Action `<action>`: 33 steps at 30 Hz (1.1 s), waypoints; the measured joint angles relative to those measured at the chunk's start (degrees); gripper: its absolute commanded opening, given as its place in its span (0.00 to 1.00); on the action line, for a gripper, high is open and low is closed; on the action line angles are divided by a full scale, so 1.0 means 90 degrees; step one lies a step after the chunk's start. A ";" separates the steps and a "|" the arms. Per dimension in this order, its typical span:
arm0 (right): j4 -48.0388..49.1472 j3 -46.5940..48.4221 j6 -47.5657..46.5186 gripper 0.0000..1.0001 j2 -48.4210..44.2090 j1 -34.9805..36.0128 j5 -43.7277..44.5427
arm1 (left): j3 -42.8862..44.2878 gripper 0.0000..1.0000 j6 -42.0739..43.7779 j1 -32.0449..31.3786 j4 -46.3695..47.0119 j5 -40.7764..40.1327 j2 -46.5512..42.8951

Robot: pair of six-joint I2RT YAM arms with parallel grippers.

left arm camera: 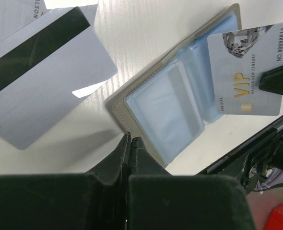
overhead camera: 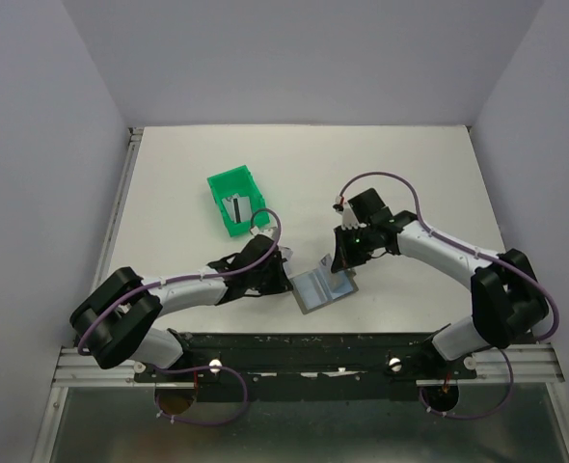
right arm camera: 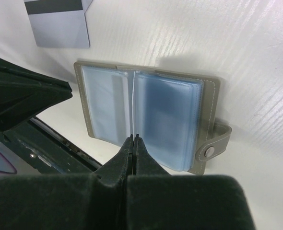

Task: Put the credit cards into the card holder
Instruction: Turn over the card holder at the center of the board, then insert the credit card into the card holder.

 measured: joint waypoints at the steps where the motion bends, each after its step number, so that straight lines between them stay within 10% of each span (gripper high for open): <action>1: 0.0010 -0.0002 -0.0005 0.00 0.0017 -0.0010 -0.0075 | -0.0029 0.00 -0.0012 0.0000 0.0000 0.0000 0.0000; 33: 0.0437 -0.0384 -0.0143 0.00 0.0466 -0.0335 -0.1260 | -0.0119 0.00 -0.0216 -0.0041 0.0568 0.0219 0.0515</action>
